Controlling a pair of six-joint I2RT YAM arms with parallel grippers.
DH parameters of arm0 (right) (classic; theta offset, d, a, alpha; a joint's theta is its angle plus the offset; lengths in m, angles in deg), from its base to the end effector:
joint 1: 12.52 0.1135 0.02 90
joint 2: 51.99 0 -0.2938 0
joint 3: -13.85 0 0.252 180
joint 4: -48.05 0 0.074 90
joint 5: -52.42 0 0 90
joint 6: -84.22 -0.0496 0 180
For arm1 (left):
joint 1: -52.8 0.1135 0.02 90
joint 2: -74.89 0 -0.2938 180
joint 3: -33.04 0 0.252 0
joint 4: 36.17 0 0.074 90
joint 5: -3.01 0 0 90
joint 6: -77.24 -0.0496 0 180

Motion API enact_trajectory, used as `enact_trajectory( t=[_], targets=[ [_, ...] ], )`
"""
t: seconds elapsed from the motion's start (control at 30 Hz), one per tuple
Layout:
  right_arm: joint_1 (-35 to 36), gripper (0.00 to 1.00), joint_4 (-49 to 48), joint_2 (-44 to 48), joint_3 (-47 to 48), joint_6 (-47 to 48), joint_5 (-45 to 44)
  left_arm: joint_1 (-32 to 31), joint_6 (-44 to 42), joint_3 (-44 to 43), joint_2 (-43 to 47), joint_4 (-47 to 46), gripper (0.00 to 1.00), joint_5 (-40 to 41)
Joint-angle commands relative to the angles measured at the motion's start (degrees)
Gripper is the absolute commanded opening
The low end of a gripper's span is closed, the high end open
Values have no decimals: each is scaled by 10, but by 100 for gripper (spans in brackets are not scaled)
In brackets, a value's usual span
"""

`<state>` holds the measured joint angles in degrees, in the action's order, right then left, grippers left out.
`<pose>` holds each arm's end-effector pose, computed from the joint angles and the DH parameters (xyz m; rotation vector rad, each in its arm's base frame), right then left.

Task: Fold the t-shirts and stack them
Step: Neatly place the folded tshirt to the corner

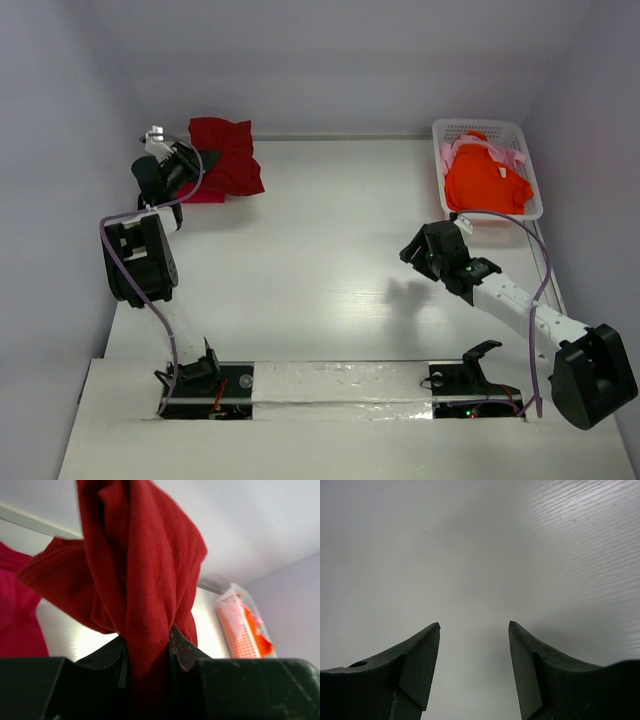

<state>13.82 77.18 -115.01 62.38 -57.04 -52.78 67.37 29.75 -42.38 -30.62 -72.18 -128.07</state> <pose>0.2020 0.0855 0.2282 0.6317 2.2427 0.3825 0.4219 0.0760 0.2817 -0.1627 1.5541 -0.9110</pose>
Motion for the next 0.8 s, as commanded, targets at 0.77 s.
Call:
enact_trajectory(
  t=[0.77],
  targets=[
    [4, 63, -25, 1, 5, 1, 0, 91, 78, -124, -80, -119, 0, -95]
  ],
)
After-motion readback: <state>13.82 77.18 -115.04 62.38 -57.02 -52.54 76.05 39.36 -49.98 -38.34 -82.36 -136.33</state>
